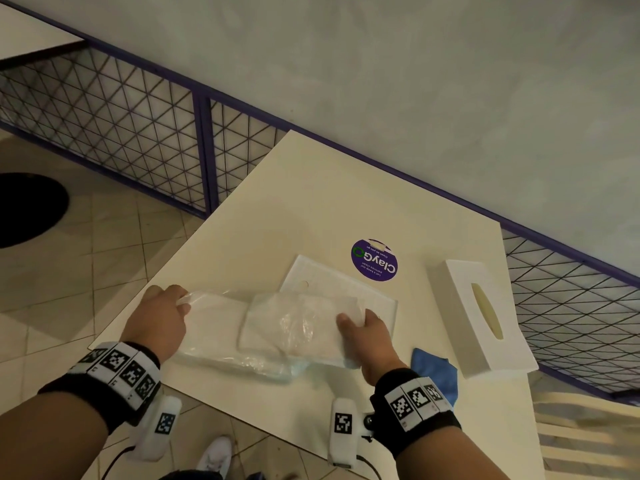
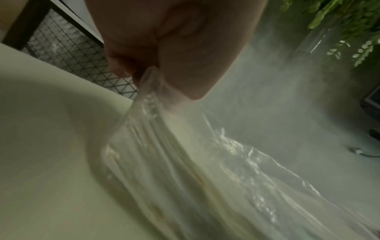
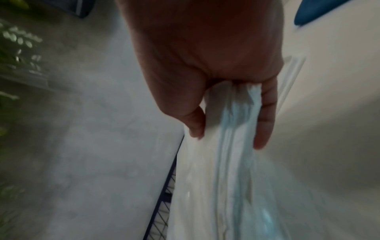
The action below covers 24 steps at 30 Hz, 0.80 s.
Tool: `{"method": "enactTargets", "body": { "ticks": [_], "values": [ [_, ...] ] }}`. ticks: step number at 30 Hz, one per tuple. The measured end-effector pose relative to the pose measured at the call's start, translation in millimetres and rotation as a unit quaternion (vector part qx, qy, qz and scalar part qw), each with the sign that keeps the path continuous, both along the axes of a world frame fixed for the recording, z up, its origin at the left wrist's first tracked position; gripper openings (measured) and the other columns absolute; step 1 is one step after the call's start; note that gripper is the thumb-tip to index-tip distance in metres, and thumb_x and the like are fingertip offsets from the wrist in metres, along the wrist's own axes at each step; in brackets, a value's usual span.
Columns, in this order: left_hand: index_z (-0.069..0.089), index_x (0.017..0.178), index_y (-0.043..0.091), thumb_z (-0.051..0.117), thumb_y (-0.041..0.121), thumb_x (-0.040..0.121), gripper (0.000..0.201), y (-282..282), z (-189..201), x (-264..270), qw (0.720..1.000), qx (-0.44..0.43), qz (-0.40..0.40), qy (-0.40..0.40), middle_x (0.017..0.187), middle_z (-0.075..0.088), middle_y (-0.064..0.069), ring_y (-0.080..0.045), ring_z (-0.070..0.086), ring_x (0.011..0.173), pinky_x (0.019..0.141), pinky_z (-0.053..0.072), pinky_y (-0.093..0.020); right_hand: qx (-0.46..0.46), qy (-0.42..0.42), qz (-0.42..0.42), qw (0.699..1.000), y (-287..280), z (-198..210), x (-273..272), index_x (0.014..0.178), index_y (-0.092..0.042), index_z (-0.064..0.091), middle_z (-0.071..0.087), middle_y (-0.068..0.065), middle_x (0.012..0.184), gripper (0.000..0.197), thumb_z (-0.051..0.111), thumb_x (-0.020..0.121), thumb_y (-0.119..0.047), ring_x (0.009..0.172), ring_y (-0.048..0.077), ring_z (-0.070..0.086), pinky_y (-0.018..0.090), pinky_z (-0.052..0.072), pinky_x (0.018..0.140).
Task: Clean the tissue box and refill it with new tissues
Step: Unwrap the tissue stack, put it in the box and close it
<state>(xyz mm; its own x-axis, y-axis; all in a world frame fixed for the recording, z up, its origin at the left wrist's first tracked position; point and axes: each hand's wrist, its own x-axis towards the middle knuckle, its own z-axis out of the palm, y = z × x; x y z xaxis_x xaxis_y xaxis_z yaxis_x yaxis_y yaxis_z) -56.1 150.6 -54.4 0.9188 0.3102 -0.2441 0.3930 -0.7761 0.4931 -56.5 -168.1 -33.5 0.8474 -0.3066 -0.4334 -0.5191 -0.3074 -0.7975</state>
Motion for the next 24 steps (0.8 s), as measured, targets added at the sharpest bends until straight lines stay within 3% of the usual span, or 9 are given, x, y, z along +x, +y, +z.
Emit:
{"method": "enactTargets", "body": {
  "ticks": [7, 11, 13, 15, 17, 19, 21, 23, 24],
  "values": [
    [0.058, 0.12, 0.009, 0.049, 0.013, 0.095, 0.028, 15.5, 10.7, 12.5, 1.0, 0.027, 0.008, 0.012, 0.119, 0.049, -0.02, -0.04, 0.053, 0.104, 0.088, 0.042, -0.043, -0.07, 0.007, 0.03, 0.997, -26.5, 9.6, -9.6, 0.109, -0.014, 0.058, 0.067, 0.007, 0.1, 0.026, 0.062, 0.085, -0.021, 0.091, 0.028, 0.064, 0.046, 0.054, 0.087],
    [0.045, 0.135, 0.019, 0.049, 0.034, 0.094, 0.044, 0.7, 29.7, 18.4, 0.997, 0.067, -0.01, 0.038, 0.134, 0.046, -0.015, -0.038, 0.05, 0.116, 0.096, 0.044, -0.048, -0.123, -0.041, 0.049, 0.99, -46.9, 35.4, -14.1, 0.105, -0.014, 0.06, 0.067, 0.008, 0.093, 0.022, 0.064, 0.084, -0.016, 0.087, 0.028, 0.062, 0.035, 0.051, 0.077],
    [0.041, 0.139, 0.021, 0.049, 0.043, 0.093, 0.052, -23.1, 45.8, 22.9, 0.998, 0.028, -0.046, -0.04, 0.14, 0.039, -0.012, -0.033, 0.047, 0.121, 0.101, 0.042, -0.048, -0.143, -0.08, 0.07, 0.984, -58.5, 56.2, -12.6, 0.097, -0.015, 0.061, 0.068, 0.007, 0.087, 0.017, 0.067, 0.081, -0.014, 0.084, 0.028, 0.061, 0.034, 0.049, 0.073],
    [0.04, 0.14, 0.022, 0.049, 0.046, 0.091, 0.056, -55.6, 64.9, 27.4, 0.982, -0.074, -0.109, -0.134, 0.139, 0.038, -0.008, -0.023, 0.048, 0.121, 0.102, 0.042, -0.041, -0.159, -0.113, 0.095, 0.976, -68.6, 78.8, -10.0, 0.095, -0.015, 0.062, 0.069, 0.007, 0.086, 0.017, 0.068, 0.08, -0.013, 0.082, 0.027, 0.062, 0.035, 0.05, 0.074],
    [0.038, 0.142, 0.022, 0.048, 0.05, 0.088, 0.061, -90.2, 78.6, 35.4, 0.952, -0.221, -0.147, -0.15, 0.137, 0.04, -0.002, -0.013, 0.047, 0.118, 0.099, 0.04, -0.031, -0.154, -0.137, 0.105, 0.973, -76.6, 101.3, -8.6, 0.095, -0.017, 0.063, 0.069, 0.004, 0.085, 0.017, 0.068, 0.08, -0.012, 0.079, 0.02, 0.062, 0.032, 0.049, 0.07],
    [0.036, 0.141, 0.025, 0.054, 0.072, 0.072, 0.085, -120.1, 87.3, 42.0, 0.907, -0.396, -0.125, -0.065, 0.139, 0.043, 0.002, -0.012, 0.047, 0.121, 0.102, 0.036, -0.03, -0.121, -0.161, 0.098, 0.975, -83.0, 118.4, -9.0, 0.095, -0.018, 0.064, 0.07, 0.002, 0.084, 0.015, 0.067, 0.082, -0.011, 0.076, 0.016, 0.062, 0.029, 0.049, 0.067],
    [0.046, 0.134, 0.024, 0.059, 0.09, 0.046, 0.11, -140.7, 87.5, 47.8, 0.822, -0.562, -0.079, 0.058, 0.139, 0.05, 0.0, -0.019, 0.052, 0.122, 0.109, 0.035, -0.04, -0.061, -0.182, 0.066, 0.979, -87.3, 127.1, -9.6, 0.098, -0.017, 0.063, 0.071, 0.006, 0.088, 0.015, 0.066, 0.084, -0.01, 0.077, 0.019, 0.065, 0.031, 0.053, 0.067],
    [0.054, 0.131, 0.021, 0.063, 0.08, 0.057, 0.096, -152.2, 86.1, 50.8, 0.729, -0.663, -0.085, 0.146, 0.133, 0.058, -0.006, -0.027, 0.055, 0.122, 0.109, 0.037, -0.049, 0.008, -0.187, 0.024, 0.982, -89.6, 124.2, -8.7, 0.103, -0.016, 0.062, 0.072, 0.007, 0.092, 0.018, 0.064, 0.087, -0.01, 0.08, 0.02, 0.067, 0.029, 0.056, 0.063],
    [0.055, 0.131, 0.021, 0.067, 0.069, 0.065, 0.083, -156.8, 87.1, 51.4, 0.715, -0.675, -0.088, 0.16, 0.13, 0.061, -0.008, -0.029, 0.057, 0.121, 0.106, 0.039, -0.052, 0.034, -0.185, 0.002, 0.982, -89.9, 119.2, -7.3, 0.106, -0.016, 0.062, 0.072, 0.006, 0.093, 0.019, 0.063, 0.088, -0.011, 0.081, 0.019, 0.068, 0.026, 0.056, 0.062]
  ]
}}
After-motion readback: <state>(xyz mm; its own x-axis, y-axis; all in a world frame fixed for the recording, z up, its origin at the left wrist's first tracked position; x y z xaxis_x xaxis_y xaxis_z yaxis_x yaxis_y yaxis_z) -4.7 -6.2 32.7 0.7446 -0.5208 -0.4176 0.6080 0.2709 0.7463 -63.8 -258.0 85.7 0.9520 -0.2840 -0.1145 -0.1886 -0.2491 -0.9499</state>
